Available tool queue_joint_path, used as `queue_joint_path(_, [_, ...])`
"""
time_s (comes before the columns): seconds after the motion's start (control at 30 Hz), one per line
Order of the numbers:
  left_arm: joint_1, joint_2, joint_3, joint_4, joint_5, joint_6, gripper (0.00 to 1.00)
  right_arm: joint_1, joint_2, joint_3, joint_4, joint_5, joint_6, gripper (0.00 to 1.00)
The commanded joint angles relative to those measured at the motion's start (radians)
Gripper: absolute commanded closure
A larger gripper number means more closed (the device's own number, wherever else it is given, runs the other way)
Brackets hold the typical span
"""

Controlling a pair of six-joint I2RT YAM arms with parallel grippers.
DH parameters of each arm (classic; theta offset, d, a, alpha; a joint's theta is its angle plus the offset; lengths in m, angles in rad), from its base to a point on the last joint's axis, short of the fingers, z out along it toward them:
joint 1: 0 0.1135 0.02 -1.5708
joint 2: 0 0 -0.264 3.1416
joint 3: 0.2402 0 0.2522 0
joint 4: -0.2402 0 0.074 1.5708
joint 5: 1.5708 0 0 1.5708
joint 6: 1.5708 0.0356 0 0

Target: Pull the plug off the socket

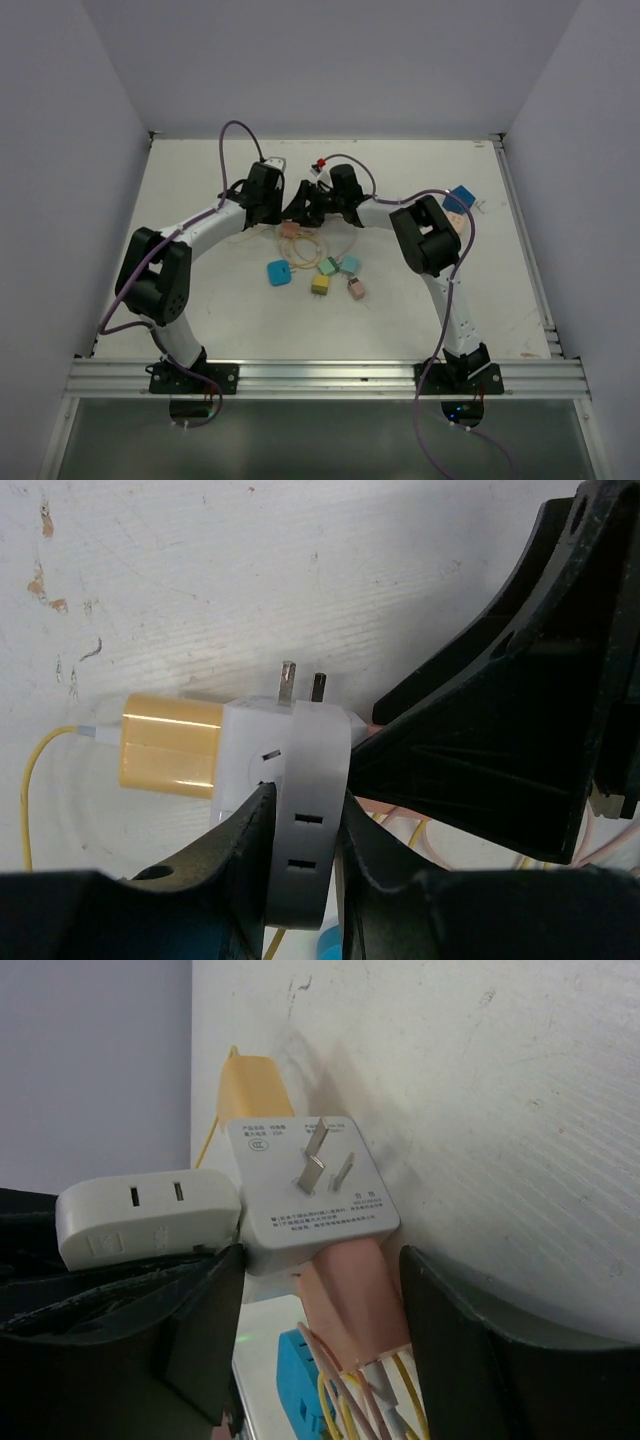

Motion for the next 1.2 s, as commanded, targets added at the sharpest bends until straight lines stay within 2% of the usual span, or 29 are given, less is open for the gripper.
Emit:
queue_joint_path(0.0, [-0.002,-0.040,-0.008,0.053,0.033,-0.038,0.69,0.017,0.012,-0.003,-0.075,0.065,-0.087,0.40])
queue_joint_path(0.1, [-0.002,-0.054,0.000,0.067,0.045,-0.051,0.69,0.021,-0.003,-0.004,-0.165,0.115,-0.136,0.55])
queue_joint_path(0.17, [-0.002,-0.060,0.006,0.076,0.059,-0.059,0.69,0.024,-0.019,-0.017,-0.179,0.158,-0.141,0.69])
queue_joint_path(0.27, [-0.002,-0.075,0.012,0.110,0.073,-0.076,0.70,0.028,-0.028,-0.026,-0.213,0.202,-0.167,0.77])
queue_joint_path(0.4, [-0.002,-0.077,0.035,0.122,0.078,-0.082,0.71,0.038,-0.031,-0.017,-0.279,0.241,-0.224,0.78])
queue_joint_path(0.53, [-0.002,-0.055,0.066,0.105,0.059,-0.090,0.73,0.043,-0.045,-0.040,-0.261,0.230,-0.221,0.77])
queue_joint_path(0.67, [-0.002,-0.049,0.047,0.094,0.042,-0.104,0.82,0.043,-0.080,-0.054,-0.267,0.234,-0.228,0.76])
queue_joint_path(0.73, [-0.002,-0.055,0.027,0.097,0.036,-0.110,0.83,0.044,-0.104,-0.058,-0.277,0.241,-0.230,0.74])
queue_joint_path(0.97, [-0.002,-0.062,0.012,0.107,0.013,-0.125,0.84,0.078,-0.172,-0.067,-0.277,0.253,-0.189,0.59])
queue_joint_path(1.17, [-0.002,-0.057,0.000,0.113,0.007,-0.128,0.88,0.115,-0.178,-0.061,-0.274,0.288,-0.150,0.57])
